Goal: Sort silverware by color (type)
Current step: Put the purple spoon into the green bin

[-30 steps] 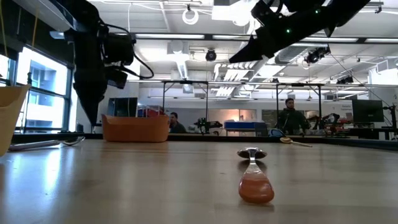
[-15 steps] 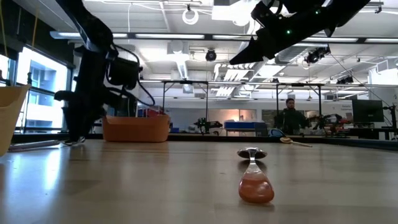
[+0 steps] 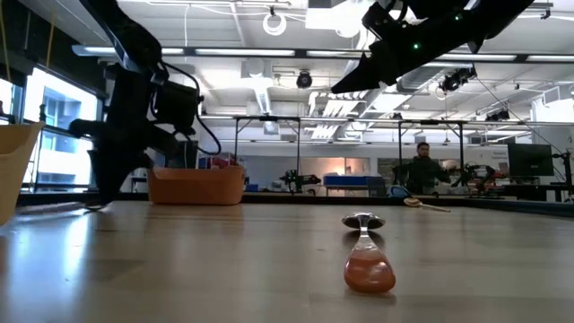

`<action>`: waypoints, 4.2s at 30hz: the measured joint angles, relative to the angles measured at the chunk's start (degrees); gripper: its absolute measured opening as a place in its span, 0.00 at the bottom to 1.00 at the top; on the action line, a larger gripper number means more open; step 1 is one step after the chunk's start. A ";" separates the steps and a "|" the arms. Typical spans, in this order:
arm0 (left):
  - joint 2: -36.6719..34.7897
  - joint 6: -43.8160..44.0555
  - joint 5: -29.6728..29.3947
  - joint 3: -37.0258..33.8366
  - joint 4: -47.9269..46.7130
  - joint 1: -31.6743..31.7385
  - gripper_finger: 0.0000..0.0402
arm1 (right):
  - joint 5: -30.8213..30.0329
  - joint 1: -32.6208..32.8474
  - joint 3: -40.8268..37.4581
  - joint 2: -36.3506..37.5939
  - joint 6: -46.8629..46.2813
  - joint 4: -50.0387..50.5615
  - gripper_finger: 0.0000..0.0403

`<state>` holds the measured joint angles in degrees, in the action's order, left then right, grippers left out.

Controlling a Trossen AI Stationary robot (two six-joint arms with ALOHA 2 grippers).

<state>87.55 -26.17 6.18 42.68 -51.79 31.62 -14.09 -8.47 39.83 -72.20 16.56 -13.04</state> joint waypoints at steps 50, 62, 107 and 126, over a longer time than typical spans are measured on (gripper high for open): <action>-23.61 23.06 -8.60 -6.43 57.61 -21.10 0.00 | 8.60 3.93 23.29 -23.18 -27.98 16.09 0.42; -23.54 22.62 -8.23 -6.43 61.59 -21.36 0.04 | 7.88 5.66 25.14 -23.16 -27.15 19.45 0.08; -23.61 18.61 -7.94 -21.59 93.84 -21.58 0.33 | 21.57 60.87 24.96 -20.16 -150.53 78.36 0.05; -23.61 18.43 -6.06 -21.59 93.06 -21.58 0.33 | 20.91 60.83 24.92 -23.39 -146.01 77.78 0.18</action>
<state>63.94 -7.74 0.13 21.08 41.27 10.04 6.82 52.36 64.75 -95.59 -129.46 64.74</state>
